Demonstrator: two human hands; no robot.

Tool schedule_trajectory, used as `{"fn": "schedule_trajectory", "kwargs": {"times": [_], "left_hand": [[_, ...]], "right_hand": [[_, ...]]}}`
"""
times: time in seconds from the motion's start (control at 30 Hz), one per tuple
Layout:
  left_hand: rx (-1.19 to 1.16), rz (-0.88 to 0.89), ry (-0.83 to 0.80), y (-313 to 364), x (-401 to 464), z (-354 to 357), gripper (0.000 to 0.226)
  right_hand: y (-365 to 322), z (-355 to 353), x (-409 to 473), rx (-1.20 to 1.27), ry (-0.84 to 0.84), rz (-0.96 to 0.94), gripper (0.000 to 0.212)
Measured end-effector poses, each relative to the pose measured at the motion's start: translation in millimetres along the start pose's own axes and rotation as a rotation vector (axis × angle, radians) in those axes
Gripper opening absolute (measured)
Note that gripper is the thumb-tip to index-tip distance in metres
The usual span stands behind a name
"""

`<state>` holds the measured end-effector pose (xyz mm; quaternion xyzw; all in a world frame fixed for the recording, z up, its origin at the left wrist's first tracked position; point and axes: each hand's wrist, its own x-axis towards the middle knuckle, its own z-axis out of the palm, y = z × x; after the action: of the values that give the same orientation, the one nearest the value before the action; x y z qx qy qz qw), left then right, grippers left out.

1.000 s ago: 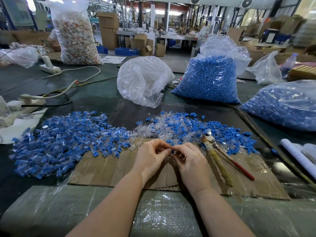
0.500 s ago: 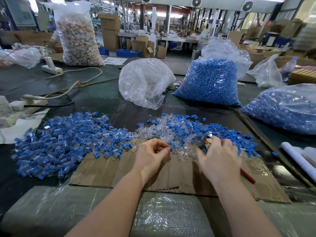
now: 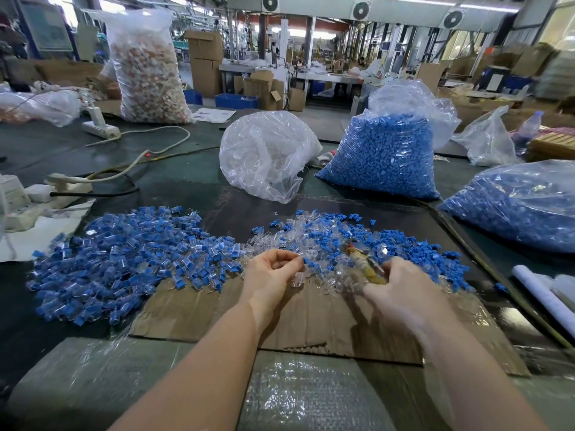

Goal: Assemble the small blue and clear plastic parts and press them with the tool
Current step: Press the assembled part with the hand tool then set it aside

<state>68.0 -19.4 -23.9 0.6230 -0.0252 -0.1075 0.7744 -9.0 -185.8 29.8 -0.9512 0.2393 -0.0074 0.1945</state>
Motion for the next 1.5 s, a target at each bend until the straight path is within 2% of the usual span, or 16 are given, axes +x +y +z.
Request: {"fn": "schedule_trajectory", "kwargs": {"times": [0.1, 0.2, 0.5, 0.83, 0.97, 1.2, 1.27, 1.37, 1.43, 1.5], "left_hand": [[-0.055, -0.052, 0.028, 5, 2, 0, 0.007], [-0.08, -0.079, 0.052, 6, 3, 0, 0.005], [0.016, -0.051, 0.144, 2, 8, 6, 0.003], [0.012, -0.104, 0.121, 0, 12, 3, 0.001], [-0.037, -0.127, 0.106, 2, 10, 3, 0.002], [-0.037, -0.114, 0.11, 4, 7, 4, 0.001], [-0.05, -0.116, 0.117, 5, 7, 5, 0.001], [-0.096, -0.119, 0.129, 7, 7, 6, 0.002], [0.025, -0.03, 0.178, 9, 6, 4, 0.005], [0.304, 0.15, 0.257, 13, 7, -4, 0.01]], "right_hand": [[-20, -3, -9, 0.226, -0.195, -0.089, 0.013], [-34, -3, -18, 0.329, -0.351, -0.115, 0.008], [-39, -12, -24, 0.27, -0.45, -0.152, 0.011], [-45, -18, -26, 0.221, -0.503, -0.176, 0.007], [-45, -15, -24, 0.199, -0.487, -0.22, 0.014], [-41, 7, -19, 0.142, -0.322, -0.246, 0.026], [-39, 11, -19, 0.221, -0.308, -0.254, 0.022], [-35, 14, -18, 0.479, -0.26, -0.247, 0.014], [-28, 15, -15, 0.529, -0.162, -0.229, 0.008], [-17, 16, -9, 0.441, -0.063, -0.221, 0.006]]}}
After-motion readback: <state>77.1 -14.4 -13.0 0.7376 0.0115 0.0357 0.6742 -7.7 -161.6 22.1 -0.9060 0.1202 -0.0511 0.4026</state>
